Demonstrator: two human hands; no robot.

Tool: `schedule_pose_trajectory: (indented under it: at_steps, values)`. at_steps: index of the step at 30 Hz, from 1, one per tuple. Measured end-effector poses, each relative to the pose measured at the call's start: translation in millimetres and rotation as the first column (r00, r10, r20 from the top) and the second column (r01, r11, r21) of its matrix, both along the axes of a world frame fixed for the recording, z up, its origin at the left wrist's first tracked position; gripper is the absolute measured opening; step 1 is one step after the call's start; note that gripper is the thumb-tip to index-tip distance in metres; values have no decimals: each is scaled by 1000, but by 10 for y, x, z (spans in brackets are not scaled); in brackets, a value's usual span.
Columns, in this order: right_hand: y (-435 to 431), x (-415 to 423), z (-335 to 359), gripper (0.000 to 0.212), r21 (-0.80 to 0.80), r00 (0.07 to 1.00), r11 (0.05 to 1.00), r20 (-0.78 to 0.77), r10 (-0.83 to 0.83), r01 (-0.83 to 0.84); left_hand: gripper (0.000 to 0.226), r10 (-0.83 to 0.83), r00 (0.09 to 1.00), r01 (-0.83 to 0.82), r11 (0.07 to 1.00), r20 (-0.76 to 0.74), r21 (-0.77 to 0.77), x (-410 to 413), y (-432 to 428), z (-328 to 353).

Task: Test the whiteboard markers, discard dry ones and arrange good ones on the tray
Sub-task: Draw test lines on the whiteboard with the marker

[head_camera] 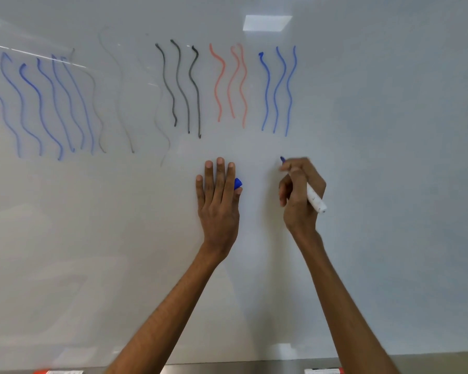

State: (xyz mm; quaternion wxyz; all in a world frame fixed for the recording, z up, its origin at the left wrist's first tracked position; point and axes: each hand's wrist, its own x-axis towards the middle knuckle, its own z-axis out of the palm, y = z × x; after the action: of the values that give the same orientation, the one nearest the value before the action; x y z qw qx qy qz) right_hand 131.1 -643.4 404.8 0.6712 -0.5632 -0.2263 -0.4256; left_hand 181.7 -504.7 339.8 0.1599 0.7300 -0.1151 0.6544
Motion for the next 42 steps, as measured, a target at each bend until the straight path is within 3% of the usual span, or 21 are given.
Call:
schedule_pose_trajectory:
  at_steps: [5, 8, 11, 15, 21, 26, 31, 34, 37, 42]
  values:
    - [-64, 83, 242, 12, -58, 999, 998, -19, -32, 31, 48, -18, 1000, 18, 1000, -1, -19, -11, 1, 7]
    - [-94, 86, 139, 8, -16, 999, 999, -27, -44, 43, 47, -35, 999, 35, 999, 10, -8, -15, 25, 7]
    - [-62, 51, -80, 2, -101, 994, 990, -46, -103, 98, 47, -37, 999, 36, 999, 13, 13, -11, 47, 2]
    - [-69, 42, -333, 4, -39, 987, 993, -110, -116, 112, 47, -28, 1000, 28, 999, 7, 21, -1, 51, -15]
    - [-57, -32, -547, 9, -81, 976, 987, -157, -149, 137, 43, -64, 997, 63, 998, 50, 14, 29, 67, -36]
    - [-84, -154, -583, 11, 27, 984, 999, -175, 21, -17, 42, -164, 986, 164, 986, 29, 10, -10, 96, -88]
    - [-83, -243, -680, 15, 62, 959, 989, -242, 146, -135, 38, -205, 972, 211, 977, -118, 40, -201, 162, -406]
    - [-99, -255, -776, 10, 36, 929, 979, -310, 203, -201, 37, -268, 945, 265, 963, -187, -42, -397, 163, -647]
    - [-110, -293, -919, 5, 47, 876, 969, -417, 241, -244, 35, -368, 886, 305, 920, -280, -245, -668, 163, -853]
    - [-104, -403, -1214, 22, 74, 807, 975, -550, 217, -212, 28, -641, 635, 358, 738, -430, -573, -977, 195, -1112]
